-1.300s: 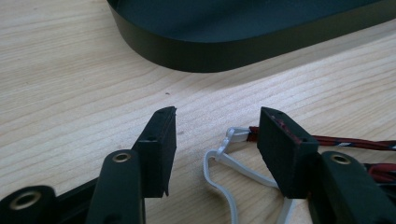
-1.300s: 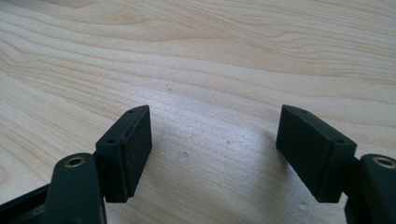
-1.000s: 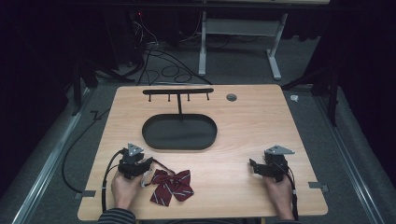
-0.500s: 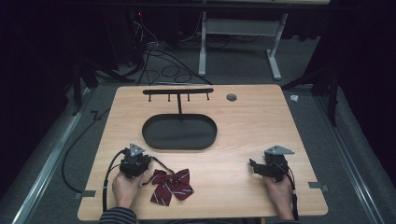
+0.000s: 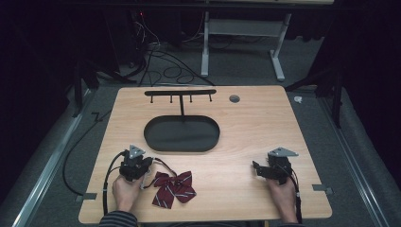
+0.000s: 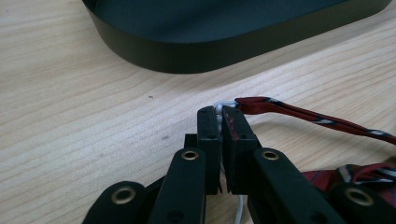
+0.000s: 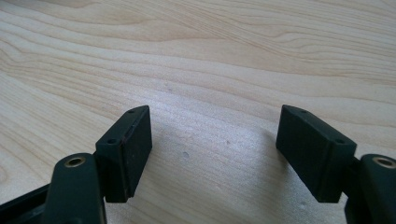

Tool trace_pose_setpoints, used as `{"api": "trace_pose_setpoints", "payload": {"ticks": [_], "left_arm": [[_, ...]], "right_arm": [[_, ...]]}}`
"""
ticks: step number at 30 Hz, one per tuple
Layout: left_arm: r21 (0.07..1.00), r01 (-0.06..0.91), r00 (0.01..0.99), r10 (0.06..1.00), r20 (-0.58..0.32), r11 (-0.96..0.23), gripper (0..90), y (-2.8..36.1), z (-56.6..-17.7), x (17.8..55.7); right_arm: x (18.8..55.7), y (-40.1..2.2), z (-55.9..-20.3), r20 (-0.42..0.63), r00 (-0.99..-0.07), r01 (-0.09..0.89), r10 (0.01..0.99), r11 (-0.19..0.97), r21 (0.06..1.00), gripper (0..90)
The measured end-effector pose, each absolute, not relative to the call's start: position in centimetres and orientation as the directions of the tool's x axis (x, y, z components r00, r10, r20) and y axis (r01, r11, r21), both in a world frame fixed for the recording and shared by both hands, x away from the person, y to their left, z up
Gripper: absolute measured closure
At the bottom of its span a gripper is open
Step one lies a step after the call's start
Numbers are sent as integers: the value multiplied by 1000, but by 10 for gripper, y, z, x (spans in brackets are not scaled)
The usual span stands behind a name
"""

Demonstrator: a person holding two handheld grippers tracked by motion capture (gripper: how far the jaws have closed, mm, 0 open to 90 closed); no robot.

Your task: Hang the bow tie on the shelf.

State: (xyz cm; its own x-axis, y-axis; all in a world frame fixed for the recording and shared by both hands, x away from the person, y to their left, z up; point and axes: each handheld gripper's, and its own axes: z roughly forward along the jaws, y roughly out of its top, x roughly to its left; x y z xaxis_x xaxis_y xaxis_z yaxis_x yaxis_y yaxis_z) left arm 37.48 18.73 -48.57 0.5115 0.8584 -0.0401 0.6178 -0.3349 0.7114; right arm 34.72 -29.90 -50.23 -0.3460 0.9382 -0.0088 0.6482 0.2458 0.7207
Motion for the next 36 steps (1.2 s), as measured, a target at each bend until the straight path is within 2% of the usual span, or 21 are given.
{"api": "trace_pose_setpoints", "payload": {"ticks": [18,25,36], "left_arm": [[784,489,573,819,43,-383,868,169,-434,361],[806,477,585,811,6,-351,868,167,-421,364],[845,406,613,789,31,-348,869,155,-388,364]], "right_arm": [[347,-299,-502,-7,-346,650,938,245,720,281],[347,-299,-502,-8,-350,648,937,249,720,280],[347,-299,-502,-9,-352,646,936,251,721,280]]}}
